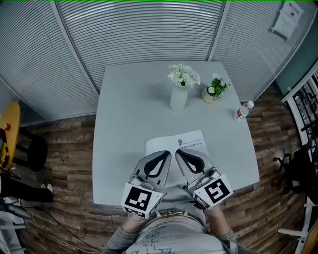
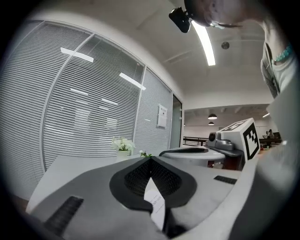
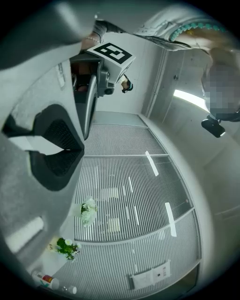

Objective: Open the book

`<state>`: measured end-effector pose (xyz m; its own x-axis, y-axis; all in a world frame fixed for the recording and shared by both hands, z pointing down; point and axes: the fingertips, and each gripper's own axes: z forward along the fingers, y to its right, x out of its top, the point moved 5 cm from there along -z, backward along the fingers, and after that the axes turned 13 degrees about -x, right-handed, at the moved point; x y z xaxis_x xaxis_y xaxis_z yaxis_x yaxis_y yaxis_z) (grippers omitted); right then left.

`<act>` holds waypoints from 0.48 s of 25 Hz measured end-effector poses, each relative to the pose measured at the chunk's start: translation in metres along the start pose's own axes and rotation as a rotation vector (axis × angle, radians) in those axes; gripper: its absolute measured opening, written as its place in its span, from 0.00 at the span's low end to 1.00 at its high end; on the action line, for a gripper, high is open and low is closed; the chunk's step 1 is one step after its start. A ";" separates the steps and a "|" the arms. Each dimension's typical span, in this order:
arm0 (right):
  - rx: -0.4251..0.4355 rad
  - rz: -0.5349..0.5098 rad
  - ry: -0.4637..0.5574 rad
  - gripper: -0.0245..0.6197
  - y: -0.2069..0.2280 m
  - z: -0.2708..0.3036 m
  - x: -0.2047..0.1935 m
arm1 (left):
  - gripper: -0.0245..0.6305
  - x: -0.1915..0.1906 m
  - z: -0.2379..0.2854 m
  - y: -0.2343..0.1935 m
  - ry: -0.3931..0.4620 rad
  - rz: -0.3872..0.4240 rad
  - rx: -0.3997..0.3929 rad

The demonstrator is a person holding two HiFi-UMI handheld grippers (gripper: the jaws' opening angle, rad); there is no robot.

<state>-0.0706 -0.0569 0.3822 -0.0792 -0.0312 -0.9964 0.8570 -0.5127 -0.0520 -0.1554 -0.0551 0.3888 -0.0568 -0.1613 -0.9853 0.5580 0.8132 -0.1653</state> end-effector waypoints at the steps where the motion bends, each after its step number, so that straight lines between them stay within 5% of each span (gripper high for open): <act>1: 0.000 0.000 -0.001 0.04 -0.001 0.000 -0.001 | 0.04 -0.002 -0.001 0.001 -0.001 -0.006 -0.003; 12: -0.004 -0.010 -0.029 0.04 -0.006 -0.001 -0.009 | 0.04 -0.017 -0.004 -0.001 -0.060 0.026 0.009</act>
<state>-0.0747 -0.0525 0.3917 -0.1025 -0.0505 -0.9934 0.8581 -0.5097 -0.0626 -0.1584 -0.0506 0.4056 0.0071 -0.1737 -0.9848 0.5660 0.8125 -0.1393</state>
